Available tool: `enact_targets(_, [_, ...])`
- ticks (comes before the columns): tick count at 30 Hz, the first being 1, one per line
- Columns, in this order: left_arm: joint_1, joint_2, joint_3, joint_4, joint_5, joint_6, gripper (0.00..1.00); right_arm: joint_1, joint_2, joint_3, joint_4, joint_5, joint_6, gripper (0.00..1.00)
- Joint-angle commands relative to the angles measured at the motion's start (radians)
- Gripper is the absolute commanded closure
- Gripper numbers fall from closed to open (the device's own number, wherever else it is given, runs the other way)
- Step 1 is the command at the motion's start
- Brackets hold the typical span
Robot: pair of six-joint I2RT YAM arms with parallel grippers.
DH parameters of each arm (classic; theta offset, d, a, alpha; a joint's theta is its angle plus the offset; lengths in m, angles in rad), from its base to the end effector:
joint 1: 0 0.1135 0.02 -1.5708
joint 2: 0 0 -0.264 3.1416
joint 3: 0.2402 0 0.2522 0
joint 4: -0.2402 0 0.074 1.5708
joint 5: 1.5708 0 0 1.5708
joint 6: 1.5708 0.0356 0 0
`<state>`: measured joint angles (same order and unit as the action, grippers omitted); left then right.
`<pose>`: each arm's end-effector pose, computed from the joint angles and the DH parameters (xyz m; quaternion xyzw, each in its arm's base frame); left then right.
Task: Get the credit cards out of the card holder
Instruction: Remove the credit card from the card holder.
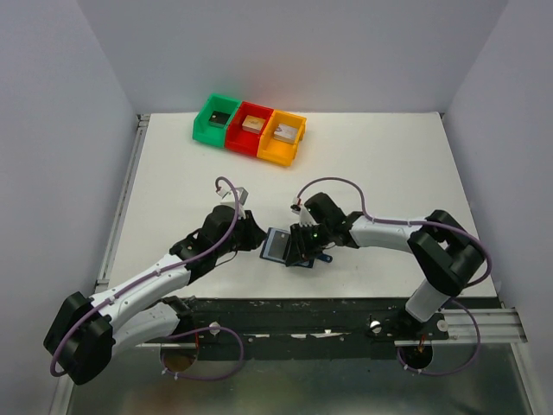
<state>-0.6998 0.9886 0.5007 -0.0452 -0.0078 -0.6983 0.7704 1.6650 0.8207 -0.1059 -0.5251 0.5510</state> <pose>0.1637 -0.1374 0.2165 -0.0013 0.8684 -0.3165 0.3818 0.2124 0.2310 0.1478 -0.1794 0.9054 0.3761 0.0812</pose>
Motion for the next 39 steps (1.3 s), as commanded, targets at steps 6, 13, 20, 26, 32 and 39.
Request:
enact_targets(6, [0.003,0.016,-0.013,0.033,0.008,-0.009,0.68,-0.026,0.041,0.031,-0.123,0.154,-0.082,0.69])
enact_targets(13, [0.003,0.018,-0.008,0.034,0.008,-0.001,0.68,-0.043,0.016,0.051,-0.150,0.139,-0.108,0.67])
enact_targets(20, [0.003,0.068,0.001,0.157,0.058,0.010,0.68,-0.042,-0.125,0.083,-0.135,0.074,-0.082,0.64])
enact_targets(26, [0.002,0.208,0.039,0.208,0.088,0.006,0.78,-0.069,-0.084,0.136,-0.068,0.131,0.007,0.62])
enact_targets(32, [0.005,0.286,0.059,0.209,0.089,-0.007,0.88,-0.132,0.010,0.127,0.032,0.047,0.089,0.60])
enact_targets(39, [0.005,0.347,0.065,0.232,0.095,-0.017,0.90,-0.135,0.056,0.126,0.069,0.031,0.089,0.55])
